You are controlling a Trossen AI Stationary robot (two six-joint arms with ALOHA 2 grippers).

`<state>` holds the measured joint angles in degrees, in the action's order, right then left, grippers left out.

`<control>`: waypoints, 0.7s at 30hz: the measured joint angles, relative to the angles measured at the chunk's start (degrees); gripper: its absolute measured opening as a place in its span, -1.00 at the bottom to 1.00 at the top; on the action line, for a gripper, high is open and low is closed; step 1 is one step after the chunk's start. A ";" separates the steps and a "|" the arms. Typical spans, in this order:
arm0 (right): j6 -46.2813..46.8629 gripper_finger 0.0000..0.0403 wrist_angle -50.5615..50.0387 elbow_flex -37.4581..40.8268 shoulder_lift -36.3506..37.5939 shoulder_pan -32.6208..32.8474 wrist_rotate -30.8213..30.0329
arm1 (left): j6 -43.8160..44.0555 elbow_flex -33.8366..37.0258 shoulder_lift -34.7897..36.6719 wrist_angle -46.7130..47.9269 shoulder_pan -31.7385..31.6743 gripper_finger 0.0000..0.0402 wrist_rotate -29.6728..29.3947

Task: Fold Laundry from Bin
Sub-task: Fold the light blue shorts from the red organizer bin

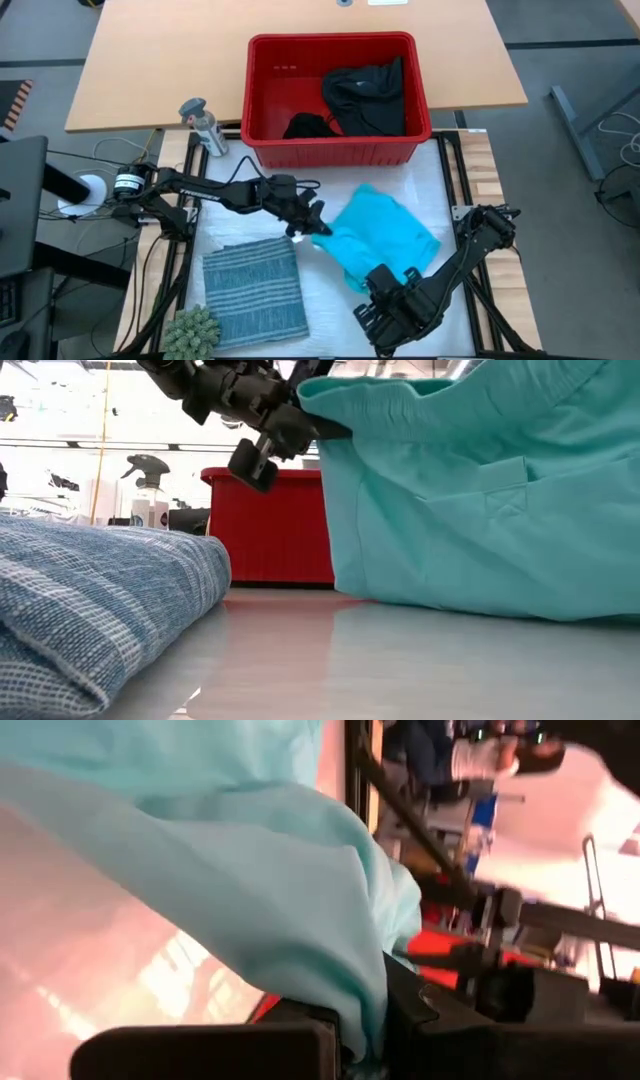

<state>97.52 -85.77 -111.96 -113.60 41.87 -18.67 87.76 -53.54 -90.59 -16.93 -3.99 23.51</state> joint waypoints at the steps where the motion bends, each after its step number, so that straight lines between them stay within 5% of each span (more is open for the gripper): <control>1: 0.24 -0.81 -0.24 0.00 0.00 0.00 -0.20 | -0.04 0.00 0.00 0.00 -0.14 -0.93 -1.14; 9: 0.57 -0.81 -2.64 0.02 -0.04 -1.54 -1.16 | -3.43 0.00 -0.02 -0.78 -1.58 -0.93 -8.32; 16: -9.07 -0.81 9.70 0.02 -0.04 -3.52 -0.15 | -4.30 0.07 2.36 2.06 -1.18 -0.98 -3.34; 21: -15.92 -0.81 19.51 0.02 -0.04 -5.26 -0.26 | -7.89 0.07 9.64 16.65 -0.60 -0.99 -1.93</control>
<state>81.60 -66.26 -111.94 -113.65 36.61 -18.93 79.86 -53.47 -80.94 -0.28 -4.59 21.58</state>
